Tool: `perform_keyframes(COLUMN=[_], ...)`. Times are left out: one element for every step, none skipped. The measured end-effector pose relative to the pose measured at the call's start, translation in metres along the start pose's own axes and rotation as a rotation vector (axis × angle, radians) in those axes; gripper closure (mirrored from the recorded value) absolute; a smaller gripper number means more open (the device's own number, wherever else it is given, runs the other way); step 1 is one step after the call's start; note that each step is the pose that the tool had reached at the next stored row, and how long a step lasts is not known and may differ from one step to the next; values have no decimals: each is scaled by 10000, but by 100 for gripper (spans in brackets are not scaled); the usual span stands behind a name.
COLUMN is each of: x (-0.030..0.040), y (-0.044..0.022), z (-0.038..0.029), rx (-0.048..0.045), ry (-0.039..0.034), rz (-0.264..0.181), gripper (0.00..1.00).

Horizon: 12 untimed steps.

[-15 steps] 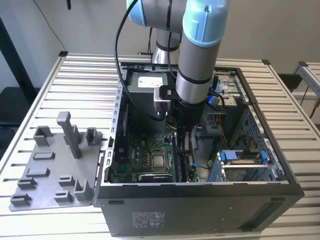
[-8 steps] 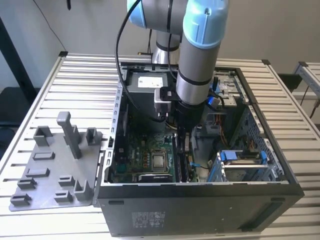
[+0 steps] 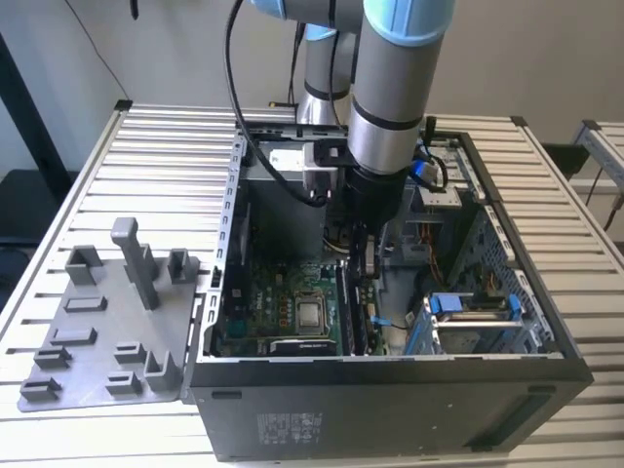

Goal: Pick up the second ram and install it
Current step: 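Press down the second ram until it locks into place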

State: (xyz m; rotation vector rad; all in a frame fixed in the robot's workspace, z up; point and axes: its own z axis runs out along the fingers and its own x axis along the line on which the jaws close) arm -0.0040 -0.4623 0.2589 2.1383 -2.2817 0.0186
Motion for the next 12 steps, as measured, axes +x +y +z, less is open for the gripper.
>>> perform_keyframes(x=[0,1,2,4,3,3,3,3,4,3,3,3], y=[0,0,0,0,0,0,0,0,0,0,0,0], z=[-45,-92,-138,-179,-192,-191,-192,-193,-194,-195,-195,-197], rx=[0,0,0,0,0,1,1,1,0,0,0,0], ry=[-1,0,-1,1,-1,-2,-4,-3,-1,1,-1,0], rz=[0,0,0,0,-1,-1,-1,-1,-1,-1,0,-1], gripper=[89,89,89,89,89,89,89,89,89,89,89,89])
